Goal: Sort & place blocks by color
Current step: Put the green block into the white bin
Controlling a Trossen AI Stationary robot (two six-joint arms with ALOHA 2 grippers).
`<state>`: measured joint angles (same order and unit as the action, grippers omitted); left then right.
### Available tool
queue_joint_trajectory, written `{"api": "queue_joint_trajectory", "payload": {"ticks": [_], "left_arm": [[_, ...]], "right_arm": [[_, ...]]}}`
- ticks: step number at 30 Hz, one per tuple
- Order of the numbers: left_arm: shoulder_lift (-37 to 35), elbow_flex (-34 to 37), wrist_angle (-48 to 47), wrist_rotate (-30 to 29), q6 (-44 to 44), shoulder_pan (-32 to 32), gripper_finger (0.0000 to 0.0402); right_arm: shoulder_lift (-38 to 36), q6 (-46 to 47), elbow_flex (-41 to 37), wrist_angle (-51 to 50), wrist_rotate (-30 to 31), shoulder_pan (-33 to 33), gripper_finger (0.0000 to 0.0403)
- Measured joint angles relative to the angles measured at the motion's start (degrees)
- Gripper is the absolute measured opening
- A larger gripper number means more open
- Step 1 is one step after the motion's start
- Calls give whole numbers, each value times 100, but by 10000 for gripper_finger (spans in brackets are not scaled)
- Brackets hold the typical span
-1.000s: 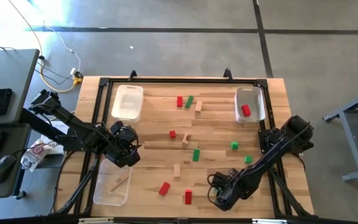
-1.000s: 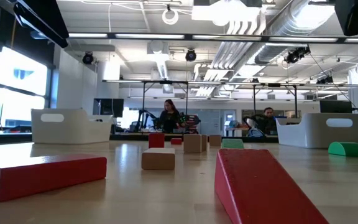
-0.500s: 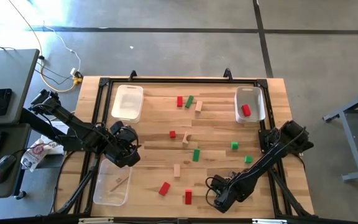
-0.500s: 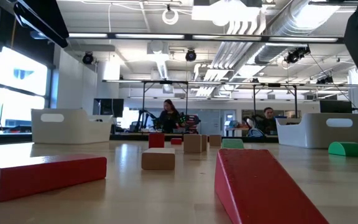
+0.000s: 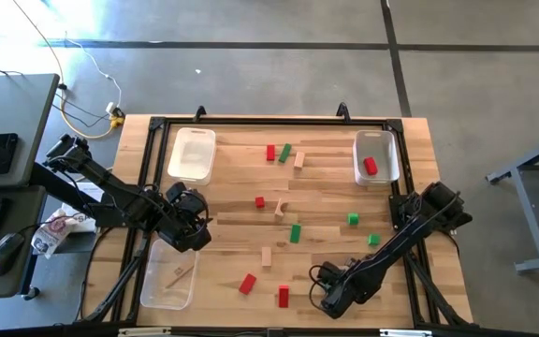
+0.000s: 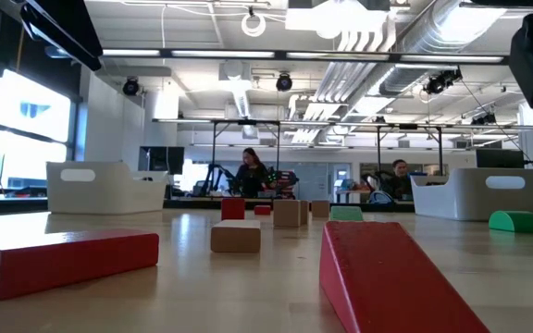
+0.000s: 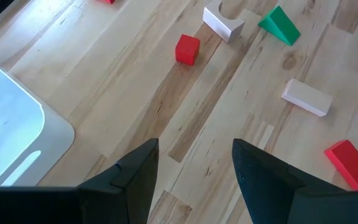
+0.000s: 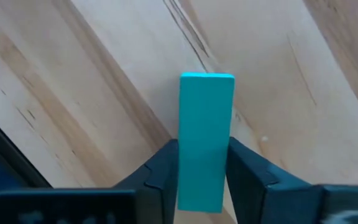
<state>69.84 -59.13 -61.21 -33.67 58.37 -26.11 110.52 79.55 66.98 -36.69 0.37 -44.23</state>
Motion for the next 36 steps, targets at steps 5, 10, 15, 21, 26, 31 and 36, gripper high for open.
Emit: {"api": "queue_joint_trajectory", "payload": {"ticks": [5, 10, 15, 21, 26, 31, 36], "left_arm": [[-2, 0, 4, 0, 0, 0, 190], [-2, 0, 7, 0, 0, 11, 190], [-2, 0, 29, 0, -221, 160, 190], [-2, 0, 145, 117, -656, 410, 190], [-2, 0, 142, 267, -928, 568, 196], [-2, 0, 140, 478, -1157, 738, 216], [-2, 0, 142, 471, -1599, 941, 229]], "right_arm": [[-3, -23, 0, 0, -18, 0, 76], [28, -125, 241, -232, 29, 0, 80], [84, -349, 760, -858, 336, 92, 81], [59, -661, 1238, -1353, 743, 301, 81], [50, -1131, 1478, -1524, 983, 553, 81], [48, -1779, 1668, -1576, 1059, 904, 82], [45, -2553, 1873, -1621, 1060, 1302, 82]]}}
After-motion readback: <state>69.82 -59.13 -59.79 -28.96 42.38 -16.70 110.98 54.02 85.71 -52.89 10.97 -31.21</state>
